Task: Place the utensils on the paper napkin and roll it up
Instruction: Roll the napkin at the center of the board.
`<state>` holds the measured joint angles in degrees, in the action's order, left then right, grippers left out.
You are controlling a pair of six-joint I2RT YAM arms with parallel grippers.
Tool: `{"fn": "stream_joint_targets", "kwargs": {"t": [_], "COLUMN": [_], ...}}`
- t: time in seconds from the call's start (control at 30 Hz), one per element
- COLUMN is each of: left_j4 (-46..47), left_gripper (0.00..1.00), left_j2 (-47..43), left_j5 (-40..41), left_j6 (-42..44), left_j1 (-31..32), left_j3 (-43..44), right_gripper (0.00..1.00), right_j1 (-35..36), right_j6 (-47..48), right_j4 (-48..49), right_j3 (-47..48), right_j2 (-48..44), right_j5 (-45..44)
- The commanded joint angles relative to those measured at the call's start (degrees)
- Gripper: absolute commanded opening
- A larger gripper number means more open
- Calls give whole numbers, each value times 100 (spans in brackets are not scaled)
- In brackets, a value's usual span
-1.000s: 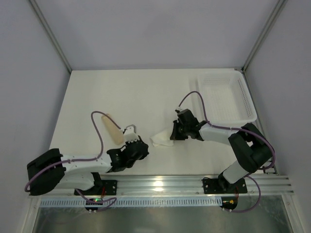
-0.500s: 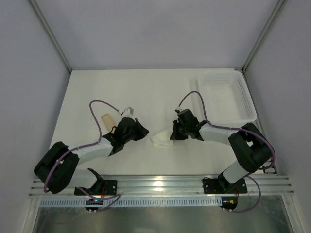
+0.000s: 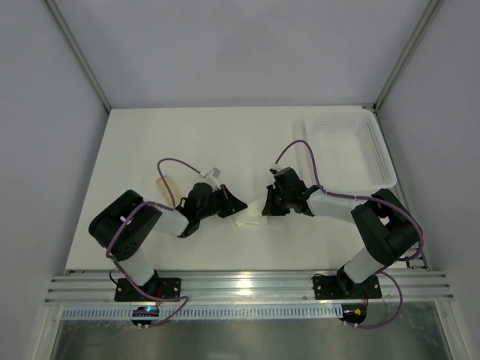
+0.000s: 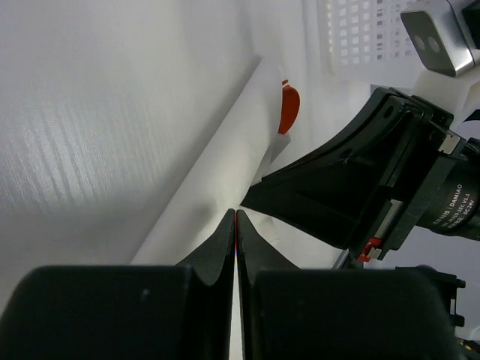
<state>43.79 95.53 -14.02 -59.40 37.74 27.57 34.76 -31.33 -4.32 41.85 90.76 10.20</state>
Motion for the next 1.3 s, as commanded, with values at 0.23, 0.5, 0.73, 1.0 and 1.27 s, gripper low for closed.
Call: {"fn": "stream_joint_targets", "kwargs": {"t": [0.23, 0.5, 0.73, 1.0, 1.27], "left_j4": [1158, 1579, 1844, 1905, 2318], "left_gripper": [0, 0, 0, 0, 0], "left_j2": [352, 949, 1293, 1706, 2093], "left_j5": [-145, -417, -216, 5, 145], "left_j6": [-178, -213, -283, -432, -591], "left_j1": [-30, -30, -38, -29, -21], "left_j3": [-59, -50, -331, -639, -938], "right_gripper": [4, 3, 4, 4, 3], "right_j1": [-5, 4, -5, -5, -5], "right_j6": [189, 206, 206, 207, 224], "right_j4": [-104, -113, -113, -105, -122], "right_j3": [87, 78, 87, 140, 175], "right_j2": [135, 126, 126, 240, 311], "right_j5": [-141, -149, -158, -167, -202]}}
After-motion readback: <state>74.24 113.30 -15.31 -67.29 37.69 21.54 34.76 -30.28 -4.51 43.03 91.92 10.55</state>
